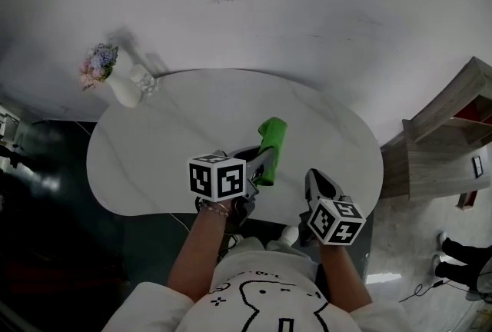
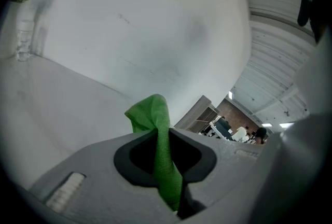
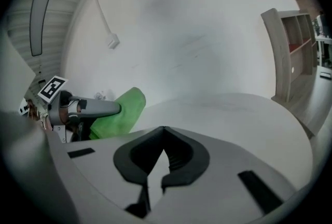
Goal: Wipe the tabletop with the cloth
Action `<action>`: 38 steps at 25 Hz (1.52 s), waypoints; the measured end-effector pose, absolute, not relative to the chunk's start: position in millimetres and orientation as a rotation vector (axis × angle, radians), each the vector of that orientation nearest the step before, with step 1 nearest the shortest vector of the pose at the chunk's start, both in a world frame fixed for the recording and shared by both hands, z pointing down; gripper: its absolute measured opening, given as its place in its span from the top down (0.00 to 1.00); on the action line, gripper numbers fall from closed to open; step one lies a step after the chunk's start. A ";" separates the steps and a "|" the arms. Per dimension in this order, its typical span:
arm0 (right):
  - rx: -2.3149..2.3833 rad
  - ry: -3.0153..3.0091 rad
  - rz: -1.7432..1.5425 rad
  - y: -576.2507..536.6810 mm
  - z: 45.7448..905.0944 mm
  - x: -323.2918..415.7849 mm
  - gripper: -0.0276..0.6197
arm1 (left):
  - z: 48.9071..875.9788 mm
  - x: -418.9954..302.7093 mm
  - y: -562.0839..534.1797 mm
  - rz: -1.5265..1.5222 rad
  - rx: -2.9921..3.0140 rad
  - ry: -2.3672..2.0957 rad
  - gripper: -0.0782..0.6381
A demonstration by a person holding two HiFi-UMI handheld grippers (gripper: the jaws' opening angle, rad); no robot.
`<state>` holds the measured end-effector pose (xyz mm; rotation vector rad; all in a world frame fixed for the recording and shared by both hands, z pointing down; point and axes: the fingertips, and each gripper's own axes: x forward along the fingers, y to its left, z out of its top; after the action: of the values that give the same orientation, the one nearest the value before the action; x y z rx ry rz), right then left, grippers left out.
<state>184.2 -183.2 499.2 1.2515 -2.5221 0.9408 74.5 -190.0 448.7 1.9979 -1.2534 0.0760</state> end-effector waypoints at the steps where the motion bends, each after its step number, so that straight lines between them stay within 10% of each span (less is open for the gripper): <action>1: 1.246 -2.521 0.940 -179.5 498.2 177.7 0.97 | 446.9 63.7 -184.4 0.067 1.989 -1.268 0.82; 38: 0.805 -2.564 0.737 -37.8 505.1 -81.0 0.97 | 466.9 -315.2 67.4 -0.006 1.573 -1.853 0.82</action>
<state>-81.0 -37.8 505.1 0.8050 -2.5640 0.7371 -315.2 67.4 466.9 1.5729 -1.8535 -0.0065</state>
